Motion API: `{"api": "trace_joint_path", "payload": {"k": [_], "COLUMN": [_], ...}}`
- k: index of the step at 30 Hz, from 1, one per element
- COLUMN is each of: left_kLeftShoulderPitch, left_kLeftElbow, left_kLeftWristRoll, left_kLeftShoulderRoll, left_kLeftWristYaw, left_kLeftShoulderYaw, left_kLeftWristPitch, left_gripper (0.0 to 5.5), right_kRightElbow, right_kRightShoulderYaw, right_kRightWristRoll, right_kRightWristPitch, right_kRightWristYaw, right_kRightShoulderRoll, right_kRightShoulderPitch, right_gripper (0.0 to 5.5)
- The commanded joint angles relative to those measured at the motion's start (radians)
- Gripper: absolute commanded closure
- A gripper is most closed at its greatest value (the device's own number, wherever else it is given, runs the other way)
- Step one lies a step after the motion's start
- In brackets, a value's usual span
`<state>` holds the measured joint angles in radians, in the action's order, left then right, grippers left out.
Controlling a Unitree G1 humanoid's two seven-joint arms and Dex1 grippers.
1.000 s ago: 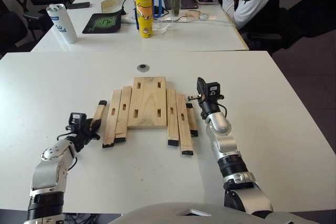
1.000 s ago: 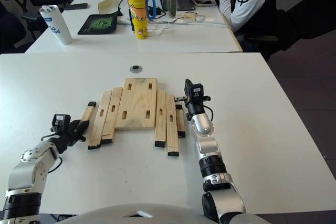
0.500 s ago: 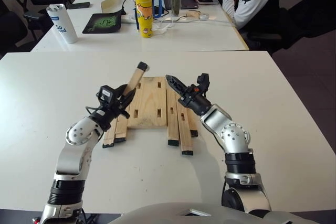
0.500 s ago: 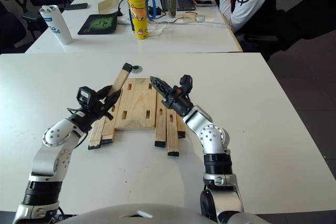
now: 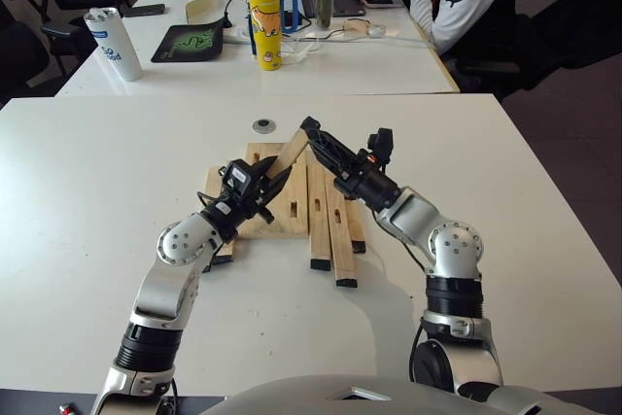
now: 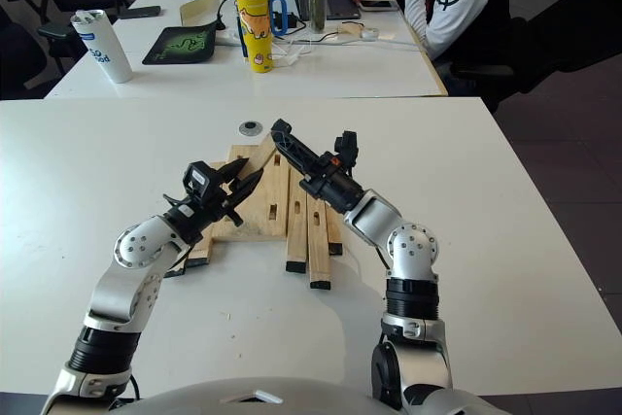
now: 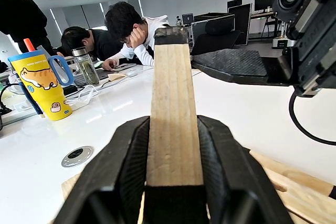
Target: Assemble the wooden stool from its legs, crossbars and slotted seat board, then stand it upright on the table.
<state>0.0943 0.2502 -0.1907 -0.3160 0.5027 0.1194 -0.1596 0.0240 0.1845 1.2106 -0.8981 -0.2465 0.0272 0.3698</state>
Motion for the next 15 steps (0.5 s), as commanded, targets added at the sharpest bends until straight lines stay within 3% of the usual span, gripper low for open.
{"api": "trace_joint_path", "payload": {"k": [1,8,15], "left_kLeftShoulderPitch": [0.010,-0.008,-0.003], "left_kLeftElbow": [0.037,0.040,0.022], "left_kLeftWristRoll": [-0.010,-0.002,0.019], "left_kLeftShoulderRoll": [0.022,0.021,0.018], "left_kLeftWristYaw": [0.020,0.021,0.021], "left_kLeftShoulderYaw": [0.037,0.040,0.046], "left_kLeftWristPitch": [0.004,0.000,0.009], "left_gripper": [4.19,4.19,4.19], "right_kRightElbow": [-0.037,-0.067,-0.060], "right_kRightShoulderYaw": [-0.011,-0.002,0.003], "right_kRightWristRoll": [-0.052,-0.097,-0.100], "right_kRightWristPitch": [0.016,0.042,0.048], "right_kRightWristYaw": [0.009,0.005,0.003], "right_kRightShoulderRoll": [-0.001,0.008,0.023], "right_kRightShoulderPitch": [0.024,0.035,0.036], "right_gripper": [2.56,2.56,3.61]}}
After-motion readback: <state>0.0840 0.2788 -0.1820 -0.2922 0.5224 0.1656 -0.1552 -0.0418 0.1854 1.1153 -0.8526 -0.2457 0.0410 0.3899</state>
